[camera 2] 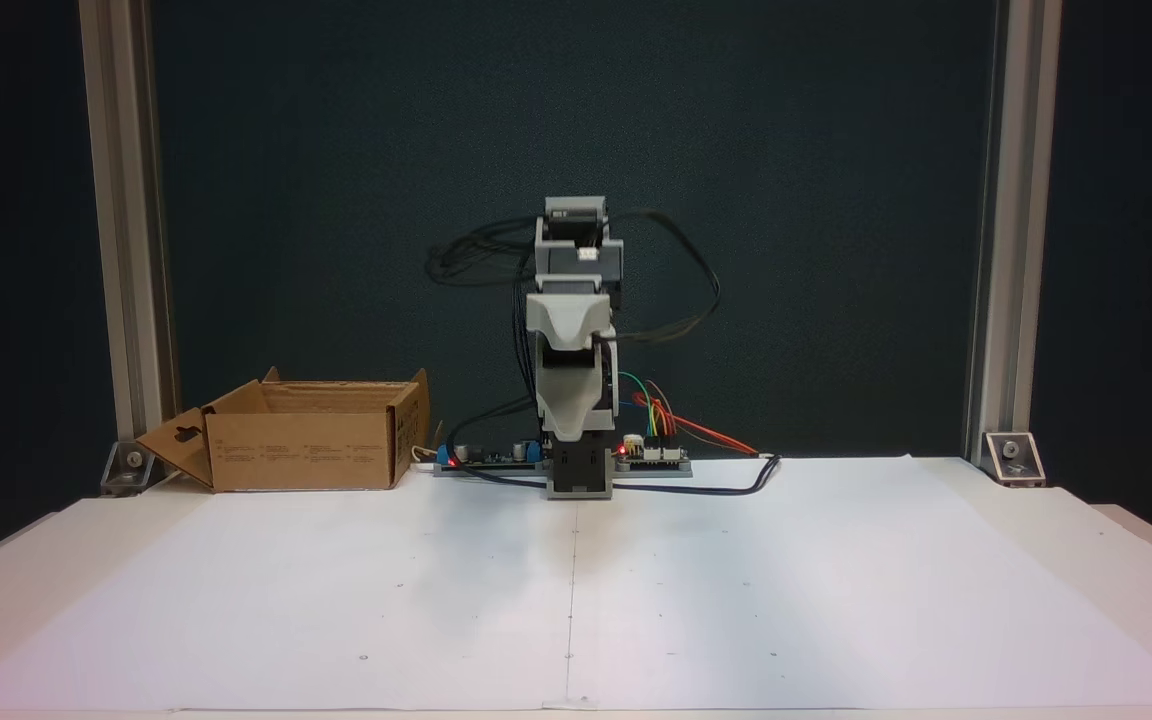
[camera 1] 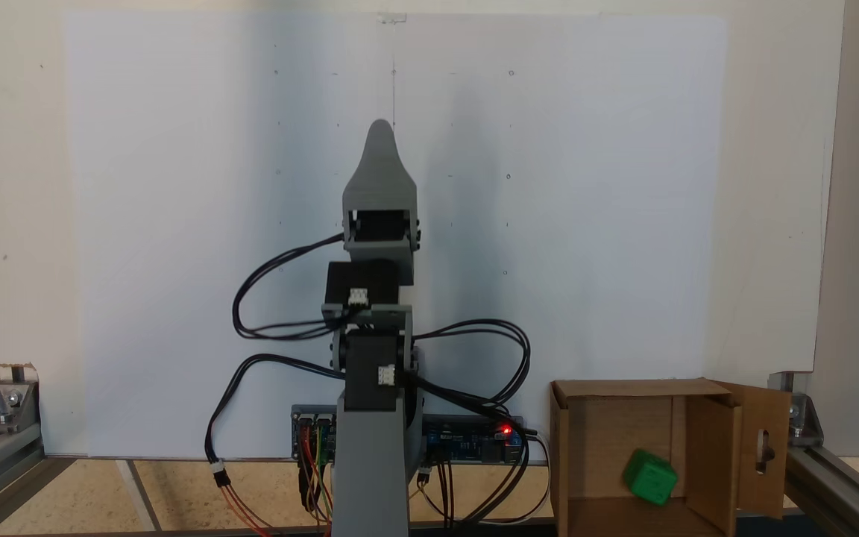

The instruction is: Grasp a green dice and put it in the bin.

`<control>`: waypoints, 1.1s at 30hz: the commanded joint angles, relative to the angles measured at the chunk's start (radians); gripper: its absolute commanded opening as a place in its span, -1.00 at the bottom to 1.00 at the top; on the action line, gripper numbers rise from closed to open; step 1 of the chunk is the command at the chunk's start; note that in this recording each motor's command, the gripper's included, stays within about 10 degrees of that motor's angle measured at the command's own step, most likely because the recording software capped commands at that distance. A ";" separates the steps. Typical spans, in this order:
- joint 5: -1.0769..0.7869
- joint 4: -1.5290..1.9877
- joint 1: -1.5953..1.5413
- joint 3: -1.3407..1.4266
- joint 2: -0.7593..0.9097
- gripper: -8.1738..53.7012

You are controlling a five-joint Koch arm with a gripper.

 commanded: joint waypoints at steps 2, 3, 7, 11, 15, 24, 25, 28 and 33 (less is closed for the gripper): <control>0.035 -0.208 -0.005 0.066 0.074 0.71; 0.035 -0.251 -0.005 0.104 0.087 0.70; 0.035 -0.429 -0.008 0.253 0.184 0.71; 0.031 -0.596 0.040 0.376 0.184 0.70; 0.031 -0.762 0.046 0.440 0.183 0.69; 0.028 -1.130 0.032 0.555 0.183 0.68; 0.028 -1.172 0.026 0.574 0.183 0.68; 0.023 -1.290 -0.005 0.624 0.183 0.68; 0.017 -1.491 -0.014 0.730 0.183 0.69</control>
